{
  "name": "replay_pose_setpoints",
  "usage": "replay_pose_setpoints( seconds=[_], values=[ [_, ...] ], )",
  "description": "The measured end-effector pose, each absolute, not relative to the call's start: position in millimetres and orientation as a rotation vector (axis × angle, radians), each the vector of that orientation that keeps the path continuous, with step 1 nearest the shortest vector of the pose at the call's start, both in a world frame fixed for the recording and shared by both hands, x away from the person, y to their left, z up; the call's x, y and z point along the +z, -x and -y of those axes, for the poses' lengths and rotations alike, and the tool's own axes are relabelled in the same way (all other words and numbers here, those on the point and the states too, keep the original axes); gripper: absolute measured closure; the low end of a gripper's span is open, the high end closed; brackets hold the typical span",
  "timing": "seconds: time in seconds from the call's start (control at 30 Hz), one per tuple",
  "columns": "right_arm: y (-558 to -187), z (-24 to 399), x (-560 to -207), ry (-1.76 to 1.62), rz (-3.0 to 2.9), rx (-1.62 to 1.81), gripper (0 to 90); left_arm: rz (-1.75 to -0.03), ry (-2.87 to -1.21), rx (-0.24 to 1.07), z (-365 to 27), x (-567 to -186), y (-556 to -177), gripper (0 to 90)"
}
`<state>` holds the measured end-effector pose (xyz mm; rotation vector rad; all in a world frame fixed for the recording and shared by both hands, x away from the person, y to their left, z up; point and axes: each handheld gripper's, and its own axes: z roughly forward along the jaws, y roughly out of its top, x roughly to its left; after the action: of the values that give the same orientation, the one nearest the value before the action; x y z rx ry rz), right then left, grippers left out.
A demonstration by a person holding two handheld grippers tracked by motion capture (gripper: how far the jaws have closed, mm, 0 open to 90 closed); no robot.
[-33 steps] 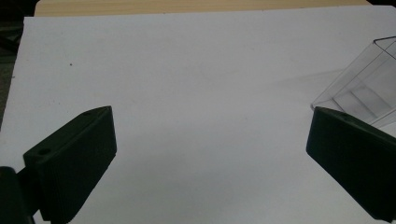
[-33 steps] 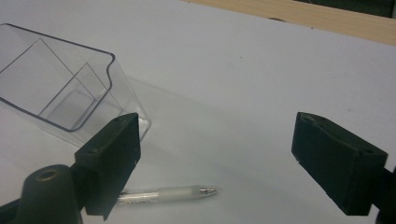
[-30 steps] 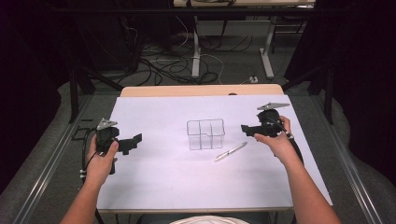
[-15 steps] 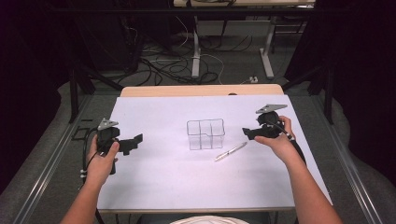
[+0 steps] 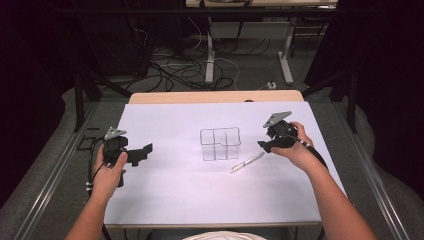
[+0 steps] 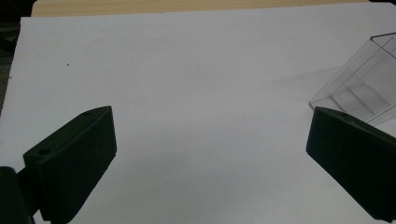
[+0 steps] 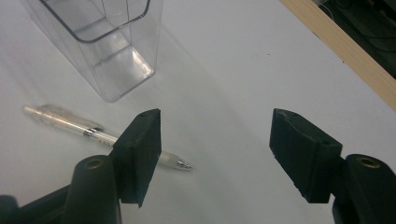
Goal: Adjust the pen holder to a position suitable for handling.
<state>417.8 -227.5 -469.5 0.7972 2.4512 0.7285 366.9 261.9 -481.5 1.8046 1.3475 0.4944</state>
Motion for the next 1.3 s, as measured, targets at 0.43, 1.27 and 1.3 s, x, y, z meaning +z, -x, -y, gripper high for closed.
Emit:
replay_pose_setpoints(
  seconds=[0.43, 1.27, 1.3],
  values=[
    [-418, 212, -470, -0.371, -2.577, 0.497, 39.7, -1.348, -1.812, 0.482, -262, -483, -367, 1.5],
    [-412, 188, -489, 0.105, -2.638, 0.315, 54.9, -1.348, -1.815, 0.486, -261, -485, -368, 1.5],
    [-412, 187, -490, 0.133, -2.643, 0.302, 55.0, -1.348, -1.815, 0.487, -261, -485, -368, 1.5]
  ],
)
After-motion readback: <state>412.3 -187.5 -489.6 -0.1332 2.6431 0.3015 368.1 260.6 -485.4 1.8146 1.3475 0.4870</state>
